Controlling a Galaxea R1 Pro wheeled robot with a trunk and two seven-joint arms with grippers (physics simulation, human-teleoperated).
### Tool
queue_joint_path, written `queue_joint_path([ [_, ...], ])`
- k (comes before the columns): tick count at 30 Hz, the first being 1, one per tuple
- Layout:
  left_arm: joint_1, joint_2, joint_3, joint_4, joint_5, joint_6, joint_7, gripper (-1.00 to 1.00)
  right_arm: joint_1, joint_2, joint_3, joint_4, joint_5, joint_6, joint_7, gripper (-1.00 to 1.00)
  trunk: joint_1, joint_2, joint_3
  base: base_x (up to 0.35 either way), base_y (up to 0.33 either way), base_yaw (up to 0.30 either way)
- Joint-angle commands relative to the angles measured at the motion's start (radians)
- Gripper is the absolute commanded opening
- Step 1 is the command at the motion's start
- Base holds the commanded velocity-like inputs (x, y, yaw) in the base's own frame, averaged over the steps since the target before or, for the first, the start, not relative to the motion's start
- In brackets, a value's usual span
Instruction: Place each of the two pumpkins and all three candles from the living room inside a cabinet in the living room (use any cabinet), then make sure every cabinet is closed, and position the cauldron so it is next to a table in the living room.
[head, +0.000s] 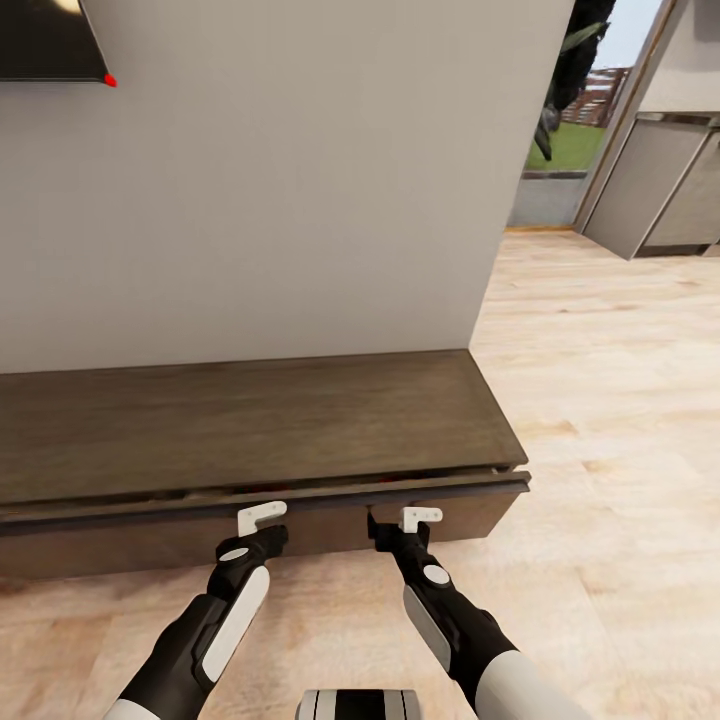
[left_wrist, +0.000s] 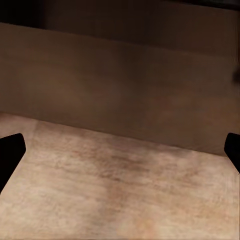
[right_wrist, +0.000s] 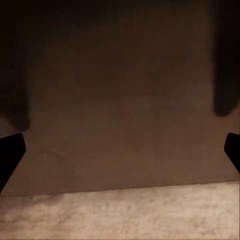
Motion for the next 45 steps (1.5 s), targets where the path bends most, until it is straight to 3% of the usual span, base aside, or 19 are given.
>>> queue_joint_path([
  [1, -0.001, 0.0, -0.002, -0.001, 0.008, 0.002, 0.008, 1.0, -0.001, -0.001, 0.006, 0.0, -0.009, -0.005, -0.008, 1.0, 0.0, 0.0, -0.001, 0.146, 0.002, 0.0],
  [22, -0.001, 0.0, -0.002, -0.003, 0.008, 0.002, 0.008, 1.0, -0.001, -0.001, 0.006, 0.0, -0.01, -0.005, -0.008, 1.0, 0.0, 0.0, -0.001, 0.056, 0.0, 0.0],
  [45, -0.001, -0.004, -0.002, -0.007, 0.009, 0.002, 0.008, 1.0, -0.001, -0.002, 0.006, 0.0, -0.007, 0.005, -0.012, 1.0, 0.0, 0.0, -0.001, -0.207, 0.0, 0.0],
])
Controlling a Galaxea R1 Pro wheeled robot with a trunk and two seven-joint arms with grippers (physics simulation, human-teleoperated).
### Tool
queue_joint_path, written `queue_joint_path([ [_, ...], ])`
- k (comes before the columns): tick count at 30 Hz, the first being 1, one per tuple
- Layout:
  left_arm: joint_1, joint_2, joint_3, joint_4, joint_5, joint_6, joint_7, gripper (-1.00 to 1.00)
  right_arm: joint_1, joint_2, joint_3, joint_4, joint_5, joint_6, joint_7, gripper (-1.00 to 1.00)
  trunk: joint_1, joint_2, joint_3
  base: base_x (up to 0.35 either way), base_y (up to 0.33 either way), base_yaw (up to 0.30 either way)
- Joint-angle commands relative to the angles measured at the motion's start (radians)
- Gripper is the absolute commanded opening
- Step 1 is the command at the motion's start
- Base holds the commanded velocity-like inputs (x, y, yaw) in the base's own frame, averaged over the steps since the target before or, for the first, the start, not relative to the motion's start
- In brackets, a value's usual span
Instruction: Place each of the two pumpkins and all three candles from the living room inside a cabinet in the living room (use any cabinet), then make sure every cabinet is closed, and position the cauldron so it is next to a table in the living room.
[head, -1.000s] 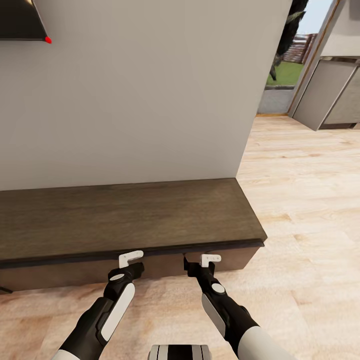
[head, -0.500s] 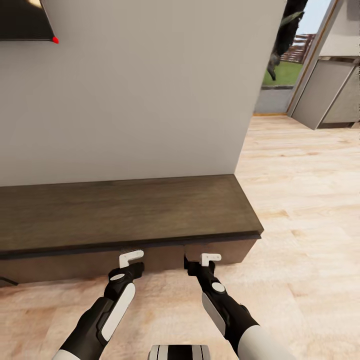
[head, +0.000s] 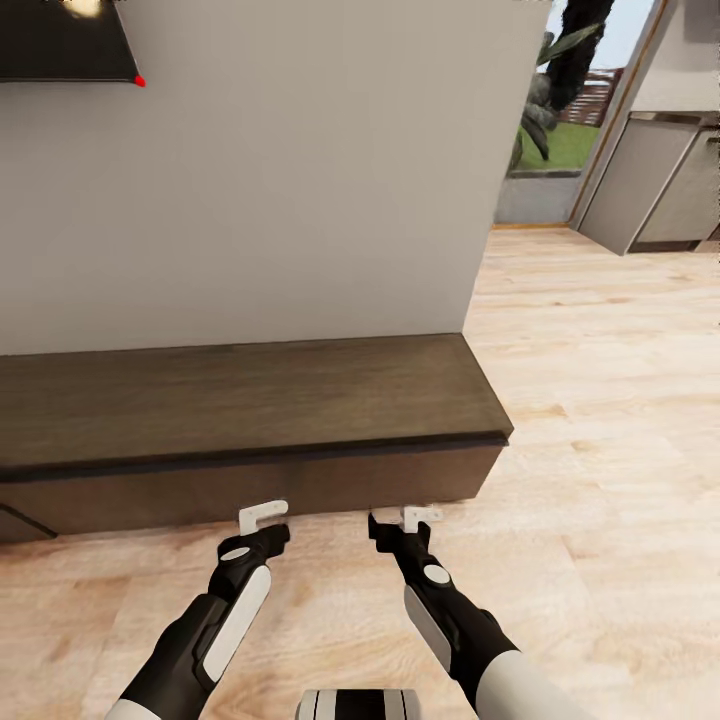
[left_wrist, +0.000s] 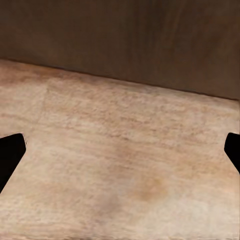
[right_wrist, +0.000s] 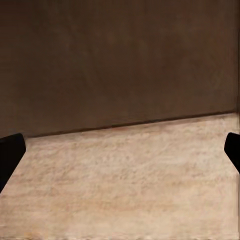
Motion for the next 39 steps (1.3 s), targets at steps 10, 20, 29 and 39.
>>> queue_joint_path([
  [10, -0.001, 0.004, 0.0, -0.043, 0.015, 0.033, 0.007, 1.0, -0.001, -0.001, 0.002, 0.0, -0.014, 0.124, -0.014, 1.0, -0.001, 0.0, -0.001, -0.245, -0.001, 0.0],
  [20, 0.001, 0.009, 0.012, -0.135, 0.038, 0.258, 0.006, 1.0, -0.001, 0.003, -0.007, -0.022, -0.013, 0.406, -0.015, 1.0, -0.001, 0.0, -0.001, -0.102, -0.006, 0.0],
  [29, 0.007, 0.025, 0.02, -0.133, 0.149, 0.295, 0.012, 1.0, 0.037, -0.001, -0.08, -0.185, -0.007, 0.46, -0.016, 1.0, -0.003, 0.001, 0.022, -0.004, 0.0, 0.0],
  [39, 0.017, 0.051, 0.058, -0.043, 0.174, 0.293, 0.008, 1.0, 0.166, -0.037, -0.093, -0.308, -0.005, 0.455, -0.03, 1.0, -0.008, 0.003, 0.061, 0.0, 0.0, 0.0],
])
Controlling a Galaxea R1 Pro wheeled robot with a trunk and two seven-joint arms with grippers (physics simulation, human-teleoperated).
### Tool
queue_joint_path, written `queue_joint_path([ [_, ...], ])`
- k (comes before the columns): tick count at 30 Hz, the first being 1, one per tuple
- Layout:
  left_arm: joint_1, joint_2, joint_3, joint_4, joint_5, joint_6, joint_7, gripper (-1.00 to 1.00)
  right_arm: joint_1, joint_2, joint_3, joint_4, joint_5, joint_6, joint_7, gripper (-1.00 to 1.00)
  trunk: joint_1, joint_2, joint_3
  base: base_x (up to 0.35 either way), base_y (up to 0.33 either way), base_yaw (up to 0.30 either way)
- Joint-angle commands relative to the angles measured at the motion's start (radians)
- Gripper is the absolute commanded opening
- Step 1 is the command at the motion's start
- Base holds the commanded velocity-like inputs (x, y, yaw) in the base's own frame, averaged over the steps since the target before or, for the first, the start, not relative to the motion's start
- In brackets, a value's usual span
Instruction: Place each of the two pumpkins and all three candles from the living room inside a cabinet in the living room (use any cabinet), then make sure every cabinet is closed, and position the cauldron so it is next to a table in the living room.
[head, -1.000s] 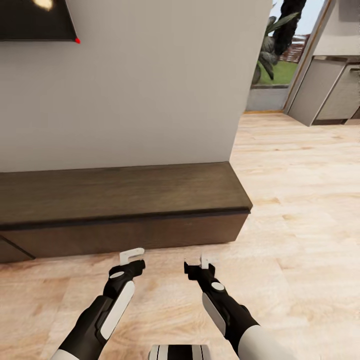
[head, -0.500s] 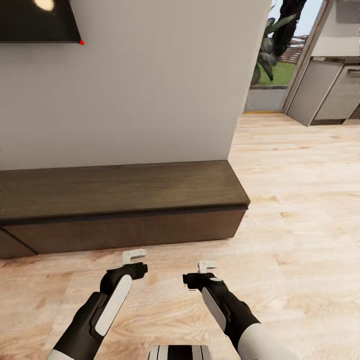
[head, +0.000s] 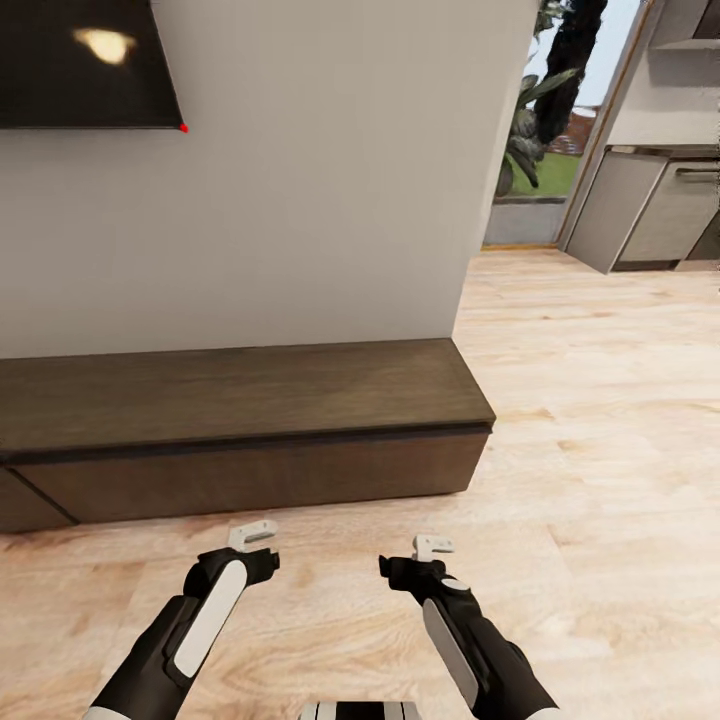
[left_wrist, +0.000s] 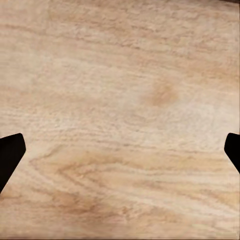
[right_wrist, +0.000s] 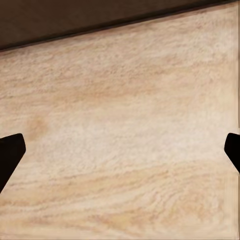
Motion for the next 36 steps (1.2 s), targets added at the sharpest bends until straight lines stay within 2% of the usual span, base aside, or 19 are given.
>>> queue_joint_path([
  [1, -0.001, 0.0, -0.003, 0.011, 0.01, 0.0, 0.01, 1.0, 0.001, -0.002, 0.003, -0.001, -0.011, 0.004, -0.01, 1.0, -0.001, 0.0, 0.003, 0.0, 0.0, 0.0],
  [5, 0.0, -0.002, -0.002, 0.077, 0.011, -0.007, 0.009, 1.0, 0.008, -0.011, 0.0, 0.017, -0.019, 0.01, -0.009, 1.0, -0.002, 0.001, 0.019, 0.0, 0.0, 0.0],
  [6, 0.0, -0.003, -0.002, 0.177, 0.017, -0.042, 0.007, 1.0, 0.01, -0.019, -0.001, 0.068, -0.022, 0.0, -0.009, 1.0, -0.003, 0.001, 0.023, 0.0, 0.0, 0.0],
  [10, 0.0, -0.004, -0.005, 0.247, 0.026, -0.122, 0.006, 1.0, 0.011, -0.021, -0.001, 0.108, -0.024, -0.004, -0.007, 1.0, -0.005, 0.002, 0.038, 0.0, 0.0, 0.0],
  [13, 0.0, -0.004, -0.006, 0.284, 0.027, -0.149, 0.005, 1.0, 0.011, -0.021, -0.001, 0.148, -0.023, -0.011, -0.007, 1.0, -0.006, 0.003, 0.05, 0.0, 0.0, 0.0],
  [20, 0.0, -0.004, -0.005, 0.316, 0.031, -0.162, 0.005, 1.0, 0.011, -0.023, -0.002, 0.174, -0.023, -0.053, -0.004, 1.0, -0.009, 0.004, 0.077, 0.0, 0.0, 0.0],
  [27, 0.001, -0.004, -0.005, 0.333, 0.058, -0.191, 0.005, 1.0, 0.011, -0.028, -0.002, 0.197, -0.024, -0.069, -0.004, 1.0, -0.012, 0.006, 0.1, 0.0, 0.0, 0.0],
  [36, 0.0, -0.004, -0.002, 0.346, 0.065, -0.199, 0.005, 1.0, 0.011, -0.032, -0.005, 0.207, -0.024, -0.075, -0.004, 1.0, -0.047, 0.069, 0.114, -0.014, 0.0, 0.0],
])
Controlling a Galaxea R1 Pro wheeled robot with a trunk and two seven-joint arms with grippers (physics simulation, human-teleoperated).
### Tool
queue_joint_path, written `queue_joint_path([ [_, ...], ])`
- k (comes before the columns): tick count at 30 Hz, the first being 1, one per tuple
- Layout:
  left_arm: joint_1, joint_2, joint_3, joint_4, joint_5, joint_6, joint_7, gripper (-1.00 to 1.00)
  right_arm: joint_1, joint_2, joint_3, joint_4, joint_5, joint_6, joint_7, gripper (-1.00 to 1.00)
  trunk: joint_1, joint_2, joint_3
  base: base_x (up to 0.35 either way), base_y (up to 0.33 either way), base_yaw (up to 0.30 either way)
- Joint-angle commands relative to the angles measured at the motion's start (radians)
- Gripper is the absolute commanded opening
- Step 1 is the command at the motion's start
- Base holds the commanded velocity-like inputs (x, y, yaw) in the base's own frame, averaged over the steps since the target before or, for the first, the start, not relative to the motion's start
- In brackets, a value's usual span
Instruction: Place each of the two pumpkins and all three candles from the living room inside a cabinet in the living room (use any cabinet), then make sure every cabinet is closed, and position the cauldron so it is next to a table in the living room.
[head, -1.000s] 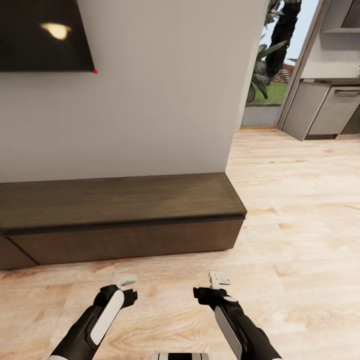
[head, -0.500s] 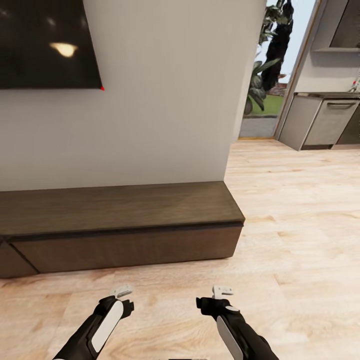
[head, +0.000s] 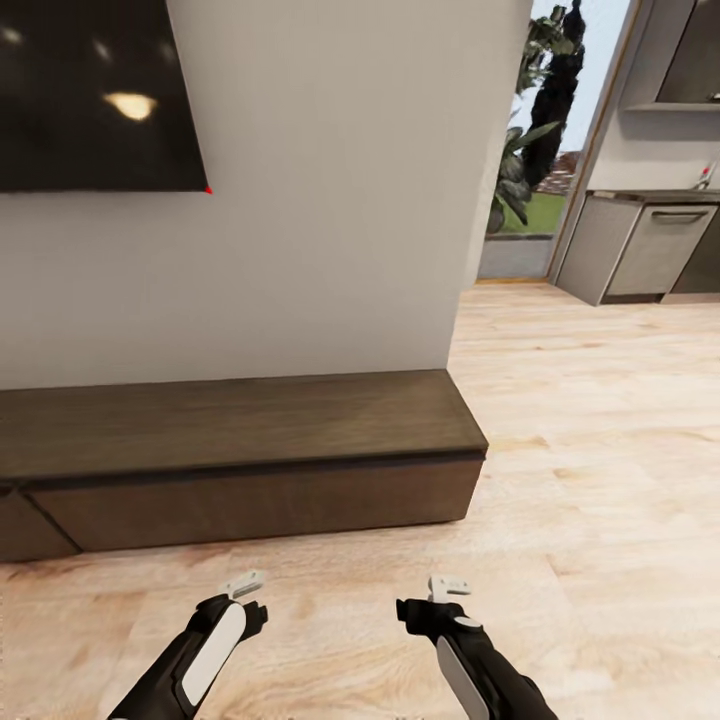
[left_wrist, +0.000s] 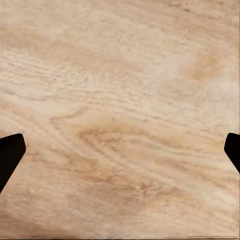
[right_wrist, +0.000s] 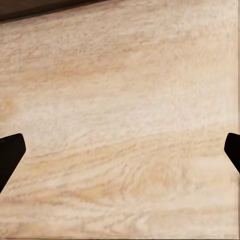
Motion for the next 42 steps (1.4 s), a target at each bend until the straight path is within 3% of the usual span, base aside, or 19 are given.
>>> queue_joint_path([
  [1, -0.001, 0.001, -0.005, 0.003, 0.01, -0.004, 0.01, 1.0, 0.0, -0.001, 0.002, 0.002, -0.011, 0.0, -0.009, 1.0, -0.004, 0.007, 0.001, -0.182, 0.0, 0.0],
  [13, -0.001, 0.001, -0.005, 0.009, 0.009, -0.022, 0.01, 1.0, 0.0, -0.001, -0.004, 0.027, -0.011, -0.013, -0.008, 1.0, -0.05, 0.091, 0.018, -0.244, 0.0, 0.0],
  [42, 0.0, 0.001, -0.005, 0.01, 0.008, -0.022, 0.01, 1.0, 0.0, -0.001, -0.002, 0.032, -0.008, -0.034, -0.009, 1.0, -0.162, 0.294, 0.075, -0.007, 0.0, 0.0],
])
